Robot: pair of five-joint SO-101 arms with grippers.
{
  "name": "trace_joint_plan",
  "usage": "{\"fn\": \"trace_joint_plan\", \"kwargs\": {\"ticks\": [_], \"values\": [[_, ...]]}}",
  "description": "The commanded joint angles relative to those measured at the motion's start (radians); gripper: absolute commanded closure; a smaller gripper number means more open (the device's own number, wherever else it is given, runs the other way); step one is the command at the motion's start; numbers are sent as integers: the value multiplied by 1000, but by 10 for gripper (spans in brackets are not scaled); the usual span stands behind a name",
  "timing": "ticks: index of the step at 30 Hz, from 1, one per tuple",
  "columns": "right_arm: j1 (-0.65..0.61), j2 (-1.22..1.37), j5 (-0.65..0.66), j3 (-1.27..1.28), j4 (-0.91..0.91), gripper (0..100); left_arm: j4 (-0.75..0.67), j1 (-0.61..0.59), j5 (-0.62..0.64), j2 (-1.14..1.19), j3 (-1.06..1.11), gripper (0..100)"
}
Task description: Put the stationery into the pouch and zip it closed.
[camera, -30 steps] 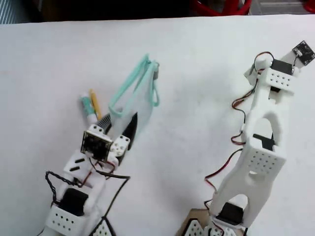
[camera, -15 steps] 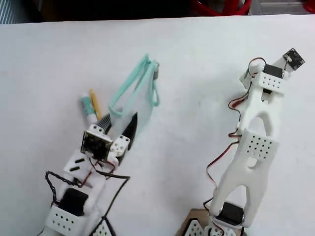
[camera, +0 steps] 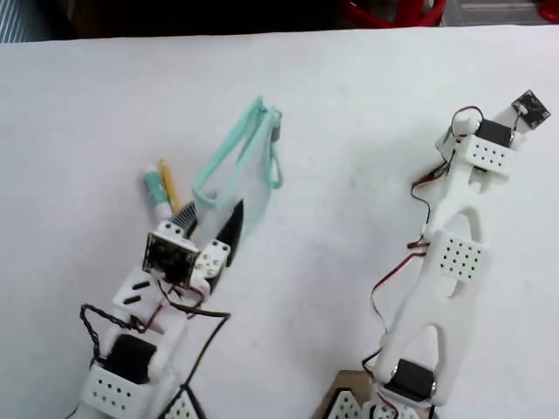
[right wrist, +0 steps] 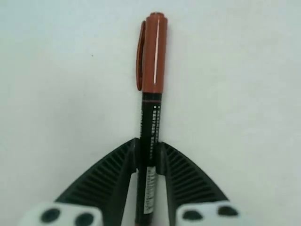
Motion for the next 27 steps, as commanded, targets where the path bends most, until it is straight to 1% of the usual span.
{"fn": "trace_joint_plan", "kwargs": {"ticks": [1, 9, 13, 15, 20, 27], "values": [[-41, -5, 63, -74, 54, 980, -11, -10, 9, -1, -2, 858], [-85, -2, 71, -195, 209, 980, -11, -10, 8, -1, -2, 858], [-107, -10, 71, -354, 329, 980, -11, -10, 5, -1, -2, 858], [-101, -47, 86, -339, 328, 980, -11, -10, 5, -1, -2, 858], [-105, -159, 210, -333, 332, 980, -12, -12, 5, -1, -2, 858], [-119, -318, 272, -324, 340, 981, -15, -12, 5, -1, -2, 858]]}}
